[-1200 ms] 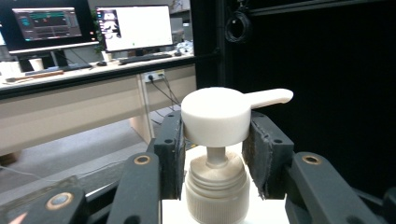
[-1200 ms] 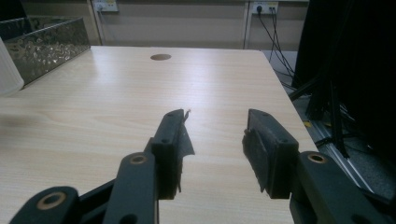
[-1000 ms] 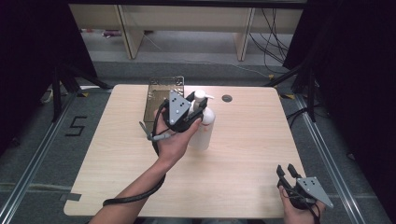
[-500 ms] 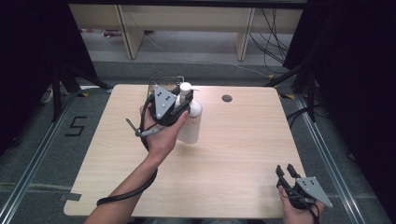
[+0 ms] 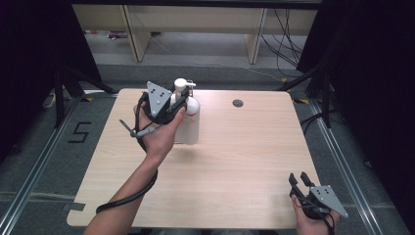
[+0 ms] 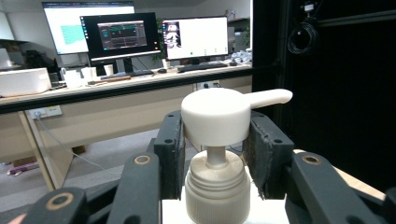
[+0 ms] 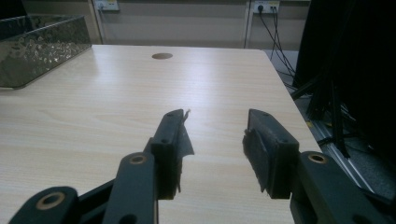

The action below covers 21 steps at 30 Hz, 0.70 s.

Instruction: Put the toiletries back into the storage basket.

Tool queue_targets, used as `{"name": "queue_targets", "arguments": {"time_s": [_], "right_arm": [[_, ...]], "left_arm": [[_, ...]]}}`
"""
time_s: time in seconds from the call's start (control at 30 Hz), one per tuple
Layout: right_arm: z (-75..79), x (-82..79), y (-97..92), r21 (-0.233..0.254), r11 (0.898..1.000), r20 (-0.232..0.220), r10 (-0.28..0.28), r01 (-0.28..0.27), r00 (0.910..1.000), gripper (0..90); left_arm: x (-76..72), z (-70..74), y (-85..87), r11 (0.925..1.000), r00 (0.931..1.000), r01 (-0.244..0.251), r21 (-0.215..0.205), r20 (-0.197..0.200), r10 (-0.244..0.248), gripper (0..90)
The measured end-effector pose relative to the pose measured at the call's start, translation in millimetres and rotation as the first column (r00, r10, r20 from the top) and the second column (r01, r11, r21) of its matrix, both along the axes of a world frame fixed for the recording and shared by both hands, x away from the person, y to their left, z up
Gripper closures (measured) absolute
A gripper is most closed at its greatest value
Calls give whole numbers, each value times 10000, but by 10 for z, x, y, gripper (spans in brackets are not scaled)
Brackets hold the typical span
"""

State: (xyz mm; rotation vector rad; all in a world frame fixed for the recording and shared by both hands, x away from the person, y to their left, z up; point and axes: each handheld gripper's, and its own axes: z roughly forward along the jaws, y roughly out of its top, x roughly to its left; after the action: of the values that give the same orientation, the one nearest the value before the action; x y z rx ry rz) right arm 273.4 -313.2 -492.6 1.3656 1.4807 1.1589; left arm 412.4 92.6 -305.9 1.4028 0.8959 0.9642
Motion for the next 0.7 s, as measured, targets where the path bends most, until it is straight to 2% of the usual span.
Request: {"name": "queue_targets", "arguments": {"time_s": [0.07, 0.2, 0.27, 0.37, 0.7], "right_arm": [[-2, 0, 3, 16, 10000, -24, 31, -31, 10000, 579], [3, -6, -6, -196, 9998, -50, -41, 40, 10000, 578], [5, -12, 4, -68, 10000, -180, -50, 49, 9998, 578], [2, -8, -5, -181, 9998, -94, -81, 79, 9999, 578], [0, -7, 4, -91, 9999, -126, -63, 62, 9999, 578]], "left_arm": [[-4, 3, 4, 9999, 9999, -65, -141, -123, 63, 596], [13, 24, 41, 9997, 9997, -222, -111, -74, 221, 596], [19, 33, 58, 9995, 9996, -284, -151, -77, 283, 596], [33, 51, 92, 9989, 9991, -427, -195, -75, 426, 596], [73, 89, 166, 9974, 9975, -712, -144, -22, 711, 595]]}}
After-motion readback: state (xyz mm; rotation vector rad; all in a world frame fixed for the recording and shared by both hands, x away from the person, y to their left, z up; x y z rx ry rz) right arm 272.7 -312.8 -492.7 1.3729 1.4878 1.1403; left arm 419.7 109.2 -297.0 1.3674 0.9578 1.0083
